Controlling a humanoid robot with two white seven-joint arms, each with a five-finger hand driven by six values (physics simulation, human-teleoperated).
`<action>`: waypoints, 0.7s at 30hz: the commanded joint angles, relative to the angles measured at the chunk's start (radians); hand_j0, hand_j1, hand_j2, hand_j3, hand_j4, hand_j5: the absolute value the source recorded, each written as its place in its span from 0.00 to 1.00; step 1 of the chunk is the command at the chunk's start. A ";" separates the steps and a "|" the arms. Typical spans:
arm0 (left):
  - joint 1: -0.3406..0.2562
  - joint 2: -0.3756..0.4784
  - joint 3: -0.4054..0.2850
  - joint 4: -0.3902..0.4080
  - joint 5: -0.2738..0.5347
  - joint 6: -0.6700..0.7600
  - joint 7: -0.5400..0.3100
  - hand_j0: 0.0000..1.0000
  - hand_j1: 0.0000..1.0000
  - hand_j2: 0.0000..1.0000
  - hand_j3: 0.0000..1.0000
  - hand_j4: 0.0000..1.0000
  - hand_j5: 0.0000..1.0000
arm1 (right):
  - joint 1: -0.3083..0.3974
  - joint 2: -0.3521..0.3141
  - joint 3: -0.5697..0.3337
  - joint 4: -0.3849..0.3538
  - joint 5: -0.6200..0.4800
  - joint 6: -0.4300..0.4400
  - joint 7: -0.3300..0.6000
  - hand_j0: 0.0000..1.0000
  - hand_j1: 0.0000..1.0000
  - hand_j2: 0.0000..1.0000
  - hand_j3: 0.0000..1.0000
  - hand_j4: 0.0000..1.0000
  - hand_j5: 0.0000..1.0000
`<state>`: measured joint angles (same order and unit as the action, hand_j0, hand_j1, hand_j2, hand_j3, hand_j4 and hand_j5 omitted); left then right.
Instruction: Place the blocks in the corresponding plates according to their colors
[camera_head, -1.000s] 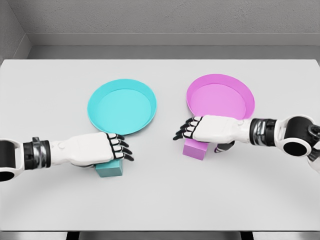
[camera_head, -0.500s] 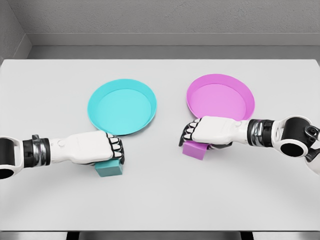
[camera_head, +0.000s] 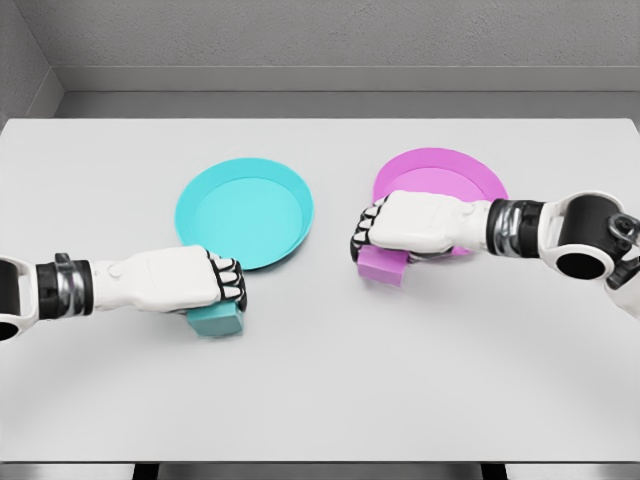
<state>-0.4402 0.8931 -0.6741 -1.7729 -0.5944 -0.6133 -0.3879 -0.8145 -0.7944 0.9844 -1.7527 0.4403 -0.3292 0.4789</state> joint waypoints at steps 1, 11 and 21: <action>0.000 0.003 0.001 0.001 0.022 0.002 0.001 0.35 0.35 0.35 0.35 0.35 0.35 | 0.000 0.015 -0.029 -0.001 -0.006 0.001 0.000 0.56 0.56 0.56 0.56 0.56 0.56; -0.063 0.023 0.004 0.009 0.093 0.002 0.001 0.35 0.35 0.35 0.35 0.35 0.35 | 0.012 -0.003 -0.158 0.019 -0.011 0.102 0.004 0.56 0.56 0.56 0.56 0.56 0.56; -0.167 -0.072 -0.002 0.170 0.084 0.002 -0.006 0.35 0.35 0.35 0.35 0.35 0.35 | 0.015 -0.014 -0.161 0.061 -0.017 0.456 0.003 0.56 0.56 0.56 0.56 0.56 0.56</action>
<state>-0.6136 0.8466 -0.6747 -1.6436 -0.5143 -0.6131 -0.3917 -0.7992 -0.8045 0.8258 -1.6949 0.4254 0.0661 0.4829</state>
